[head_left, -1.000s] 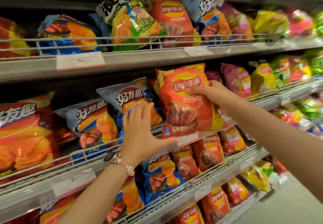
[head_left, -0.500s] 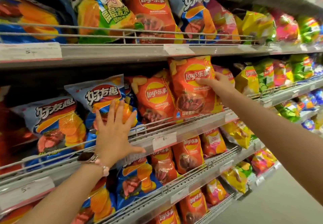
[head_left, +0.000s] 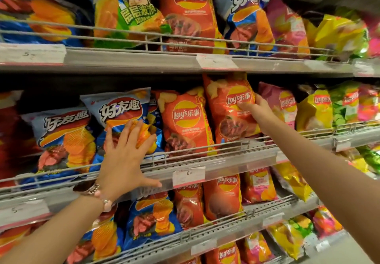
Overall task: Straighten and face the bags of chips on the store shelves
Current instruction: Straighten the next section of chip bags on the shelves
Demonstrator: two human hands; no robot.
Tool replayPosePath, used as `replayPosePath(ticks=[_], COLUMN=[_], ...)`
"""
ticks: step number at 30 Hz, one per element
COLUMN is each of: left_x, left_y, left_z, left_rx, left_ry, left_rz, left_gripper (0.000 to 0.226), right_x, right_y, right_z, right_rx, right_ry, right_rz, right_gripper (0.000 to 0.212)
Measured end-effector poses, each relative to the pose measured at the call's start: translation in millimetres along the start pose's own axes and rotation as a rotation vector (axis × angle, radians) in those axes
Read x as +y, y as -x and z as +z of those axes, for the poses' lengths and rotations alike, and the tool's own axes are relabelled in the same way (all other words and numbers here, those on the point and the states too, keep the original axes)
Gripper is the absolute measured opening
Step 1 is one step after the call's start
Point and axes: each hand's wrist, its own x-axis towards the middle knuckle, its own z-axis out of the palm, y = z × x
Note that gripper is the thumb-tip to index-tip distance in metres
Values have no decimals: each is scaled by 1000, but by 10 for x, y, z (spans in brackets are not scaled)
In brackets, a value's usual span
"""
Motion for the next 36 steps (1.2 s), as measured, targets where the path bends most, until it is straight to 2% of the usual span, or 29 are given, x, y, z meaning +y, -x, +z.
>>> replayPosePath(ticks=[5,9,13,15,18,21,23,25,27,29,31,33,36], left_x=[-3,6,30,59,80,106,146,180,182,146,106,87,72], left_y=[-16,-4,-2,8,17,24,-4,-125,-340,-603,-849,-1043,-1255], left_z=[5,-4,-38,-79,-121,-152,-261,-490,-782,-1022,-1203,-1348,-1449], left_rx=[-26,-41,-62,-74,-83,-101,0,245,511,643,668,640,501], left_ry=[-8,-17,-31,-33,-46,-62,-18,28,22,-5,-19,-25,-85], left_rz=[-2,-11,-14,-19,-24,-29,-31,5,57,71,61,61,115], left_gripper=[122,120,120,123,126,127,118,101,81,72,75,79,88], right_x=[338,433,444,446,449,293,105,-109,-319,-467,-526,-513,-480], right_y=[-70,-69,10,64,156,338,430,442,371,276,184,115,70], right_z=[-79,-81,20,67,127,184,205,212,219,239,256,251,239], right_rx=[-82,-82,121,185,248,304,330,361,372,333,284,277,291], right_ry=[5,55,276,450,676,677,656,707,834,941,990,1028,970], right_rz=[116,63,-205,-318,-393,-635,-872,-1047,-1121,-1112,-1088,-1085,-1125], right_gripper=[46,56,68,62,56,47,42,48,61,69,66,54,41])
